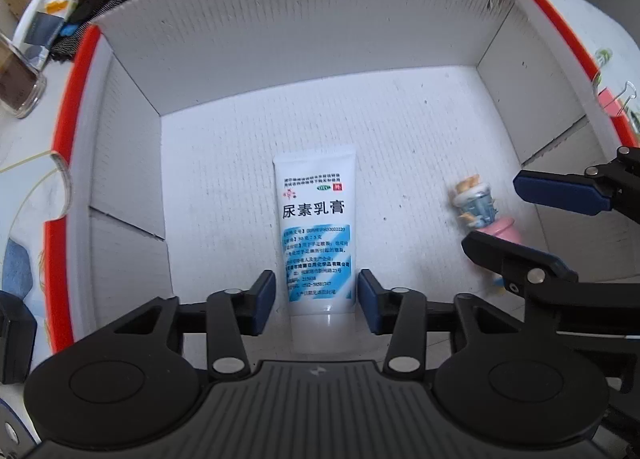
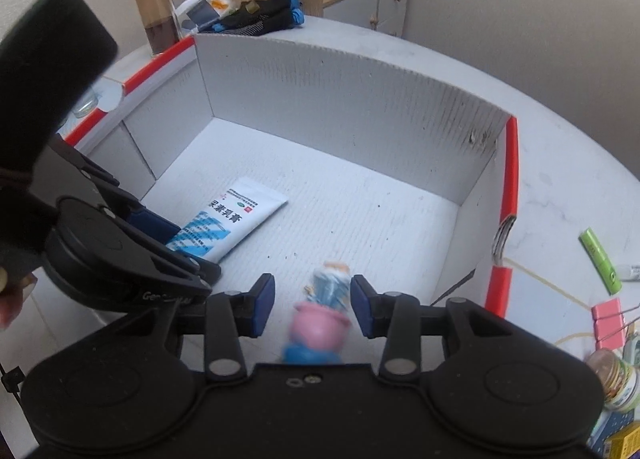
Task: Organize rigid objects
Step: 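Open the left tool to drop the tube while the right tool releases the figurine, then withdraw both tools from the box back over the scattered items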
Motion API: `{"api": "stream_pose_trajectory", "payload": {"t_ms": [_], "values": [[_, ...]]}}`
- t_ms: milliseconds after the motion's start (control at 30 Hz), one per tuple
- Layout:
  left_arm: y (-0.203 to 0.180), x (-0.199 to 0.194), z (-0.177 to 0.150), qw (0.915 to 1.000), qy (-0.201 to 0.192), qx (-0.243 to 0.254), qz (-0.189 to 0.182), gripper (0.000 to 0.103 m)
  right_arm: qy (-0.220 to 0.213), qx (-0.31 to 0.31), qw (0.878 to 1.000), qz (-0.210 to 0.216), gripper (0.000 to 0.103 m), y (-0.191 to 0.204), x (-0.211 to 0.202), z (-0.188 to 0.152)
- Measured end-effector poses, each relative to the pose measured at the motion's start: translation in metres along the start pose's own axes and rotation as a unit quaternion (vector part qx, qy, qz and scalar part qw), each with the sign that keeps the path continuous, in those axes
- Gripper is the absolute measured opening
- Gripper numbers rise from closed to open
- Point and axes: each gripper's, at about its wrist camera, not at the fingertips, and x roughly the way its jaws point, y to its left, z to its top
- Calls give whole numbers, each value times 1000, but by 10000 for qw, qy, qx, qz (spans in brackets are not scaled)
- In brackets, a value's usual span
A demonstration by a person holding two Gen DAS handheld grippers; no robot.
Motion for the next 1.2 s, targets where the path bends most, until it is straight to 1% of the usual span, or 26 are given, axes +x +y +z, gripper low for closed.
{"api": "stream_pose_trajectory", "payload": {"t_ms": [33, 67, 133, 167, 200, 233, 467, 600, 833, 867, 900, 967, 1033, 1200], "values": [[1, -4, -2, 10000, -61, -4, 3, 53, -33, -20, 10000, 8, 44, 0, -3, 0], [2, -7, -2, 9999, -124, -7, 23, 58, -66, -36, 10000, 33, 45, -1, -6, -1], [4, -14, -4, 9996, -265, -26, 70, 59, -131, -50, 9998, 102, 48, -2, -14, 0], [5, -18, -4, 9994, -327, -43, 68, 59, -176, -47, 9998, 109, 53, -2, -18, -1], [7, -23, -5, 9992, -387, -75, 55, 59, -235, -32, 9997, 87, 63, -4, -23, -1], [8, -26, -7, 9989, -448, -107, 35, 59, -304, -15, 9995, 80, 66, -5, -28, -1], [2, -52, -16, 9961, -871, -140, -10, 59, -525, 230, 9982, 169, 67, -19, -53, -6], [-8, -67, -21, 9938, -1110, -74, -26, 59, -682, 362, 9967, 238, 72, -26, -70, -11], [-29, -97, -30, 9885, -1510, -16, -66, 59, -958, 512, 9934, 358, 77, -37, -101, -22], [-33, -101, -32, 9876, -1568, -11, -74, 60, -1002, 526, 9929, 370, 78, -40, -105, -24], [-36, -105, -33, 9867, -1626, -11, -81, 64, -1047, 547, 9923, 375, 79, -42, -109, -26], [-42, -113, -36, 9838, -1785, -45, -153, 67, -1106, 607, 9913, 373, 82, -46, -117, -30], [-49, -120, -39, 9815, -1905, -71, -185, 67, -1164, 673, 9904, 329, 83, -51, -125, -35], [-67, -131, -48, 9782, -2070, -69, -136, 68, -1317, 775, 9875, 393, 88, -63, -144, -51]]}}
